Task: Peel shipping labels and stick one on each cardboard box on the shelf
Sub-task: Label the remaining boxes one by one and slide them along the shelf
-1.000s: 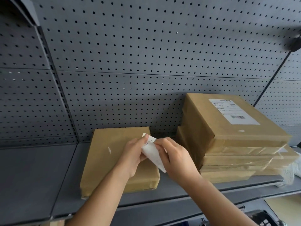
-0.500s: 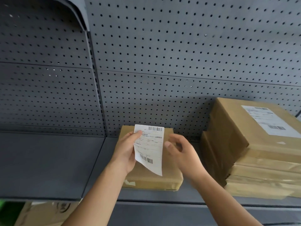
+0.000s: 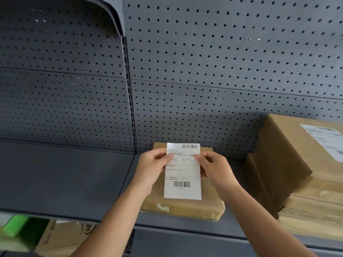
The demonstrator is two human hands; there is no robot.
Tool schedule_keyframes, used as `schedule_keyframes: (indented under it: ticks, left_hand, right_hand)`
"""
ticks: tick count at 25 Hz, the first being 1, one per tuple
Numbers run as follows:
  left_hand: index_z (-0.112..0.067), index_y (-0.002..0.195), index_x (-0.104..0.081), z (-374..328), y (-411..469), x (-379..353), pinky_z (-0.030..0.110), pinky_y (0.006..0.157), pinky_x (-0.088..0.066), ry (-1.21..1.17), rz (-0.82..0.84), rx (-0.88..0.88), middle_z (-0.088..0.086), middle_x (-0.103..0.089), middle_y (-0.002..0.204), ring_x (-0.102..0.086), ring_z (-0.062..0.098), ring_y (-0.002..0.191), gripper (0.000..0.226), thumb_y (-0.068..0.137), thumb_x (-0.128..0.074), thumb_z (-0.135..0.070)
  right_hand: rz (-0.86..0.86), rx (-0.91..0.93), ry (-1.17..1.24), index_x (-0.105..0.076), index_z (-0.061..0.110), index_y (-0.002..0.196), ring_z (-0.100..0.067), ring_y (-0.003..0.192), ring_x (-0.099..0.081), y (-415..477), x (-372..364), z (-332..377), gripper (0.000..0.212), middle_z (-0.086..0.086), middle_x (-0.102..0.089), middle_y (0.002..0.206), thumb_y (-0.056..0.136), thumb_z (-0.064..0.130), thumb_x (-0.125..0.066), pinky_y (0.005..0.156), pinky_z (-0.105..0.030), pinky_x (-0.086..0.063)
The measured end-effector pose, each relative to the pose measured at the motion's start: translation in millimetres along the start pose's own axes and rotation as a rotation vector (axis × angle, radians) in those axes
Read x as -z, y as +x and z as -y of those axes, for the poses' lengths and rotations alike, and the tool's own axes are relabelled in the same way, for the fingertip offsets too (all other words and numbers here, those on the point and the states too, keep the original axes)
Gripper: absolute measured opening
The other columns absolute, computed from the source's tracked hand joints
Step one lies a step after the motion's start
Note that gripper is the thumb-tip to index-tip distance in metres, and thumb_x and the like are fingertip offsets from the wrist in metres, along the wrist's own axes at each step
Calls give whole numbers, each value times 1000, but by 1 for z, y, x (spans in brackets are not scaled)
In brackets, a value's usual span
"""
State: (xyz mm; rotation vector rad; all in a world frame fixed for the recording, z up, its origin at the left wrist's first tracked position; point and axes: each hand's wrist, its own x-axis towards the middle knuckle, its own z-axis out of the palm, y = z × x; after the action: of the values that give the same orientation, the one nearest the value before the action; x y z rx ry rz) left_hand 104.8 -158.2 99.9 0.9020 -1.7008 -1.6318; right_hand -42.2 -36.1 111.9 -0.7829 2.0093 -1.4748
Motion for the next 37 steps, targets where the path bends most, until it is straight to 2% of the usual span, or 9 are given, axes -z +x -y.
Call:
schedule_keyframes:
  ticks: [3, 5, 8, 14, 21, 26, 31, 34, 37]
  left_hand:
    - [-25, 115, -75, 3, 15, -1, 34, 85, -59, 84, -30, -26, -6, -80, 95, -75, 8, 90, 26, 93, -71, -12]
    - [-21, 125, -70, 8, 27, -2, 37, 88, -59, 136, -39, -22, -3, -79, 95, -74, 10, 90, 36, 90, -75, -13]
    - [-20, 122, -70, 15, 41, -7, 37, 86, -60, 217, -41, -8, -3, -78, 90, -74, 11, 86, 35, 89, -76, -11]
    - [-21, 118, -67, 24, 56, -17, 14, 58, -41, 397, -91, 13, -9, -71, 84, -66, -1, 75, 32, 88, -77, -12]
    - [-17, 124, -64, 35, 60, -23, 14, 55, -44, 566, -97, -16, -10, -65, 83, -62, 1, 73, 36, 91, -74, -12]
    - [-16, 124, -61, 37, 62, -30, 32, 62, -58, 719, -112, -48, -5, -65, 88, -67, 12, 75, 34, 92, -71, -12]
    - [-11, 122, -58, 34, 62, -33, 32, 65, -53, 905, -100, -69, 4, -69, 105, -65, 19, 83, 35, 92, -73, -18]
    - [-10, 133, -55, 37, 58, -29, 34, 84, -52, 1015, -97, -158, 4, -56, 130, -59, 23, 114, 45, 94, -70, -26]
    - [-14, 145, -50, 46, 54, -25, 35, 112, -37, 1102, -13, -344, 0, -51, 147, -45, 20, 137, 44, 103, -52, -26]
  right_hand:
    - [-16, -34, -46, -70, 16, 88, -18, 82, -74, 13, -2, -8, 19, 5, -77, 83, 99, 25, -58, 82, -42, -61]
    - [-27, -47, -84, -70, 18, 88, -16, 83, -74, 22, -2, -15, 16, 5, -77, 84, 98, 25, -60, 83, -43, -61]
    - [-36, -43, -117, -69, 20, 94, -14, 84, -73, 33, -2, -21, 9, 4, -76, 88, 97, 22, -61, 83, -42, -61]
    - [-81, -12, -209, -55, 21, 110, -11, 85, -68, 49, -8, -32, 16, 3, -69, 88, 96, 19, -63, 79, -39, -60]
    - [-64, 29, -361, -48, 24, 109, -9, 86, -63, 51, -15, -39, 17, 3, -64, 95, 99, 16, -58, 69, -28, -57]
    - [-67, 58, -479, -50, 24, 104, -7, 77, -60, 52, -21, -40, 11, 5, -62, 92, 99, 15, -53, 59, -27, -53]
    - [-62, 92, -591, -48, 21, 101, -15, 76, -62, 53, -27, -41, 10, 4, -60, 89, 96, 13, -52, 58, -36, -55]
    - [-99, 159, -790, -50, 15, 114, -22, 86, -60, 52, -27, -44, 21, 0, -55, 105, 95, 18, -56, 67, -37, -55]
    - [-185, 404, -988, -58, 6, 120, -29, 103, -59, 56, -27, -54, 30, -9, -57, 117, 92, 17, -58, 81, -40, -54]
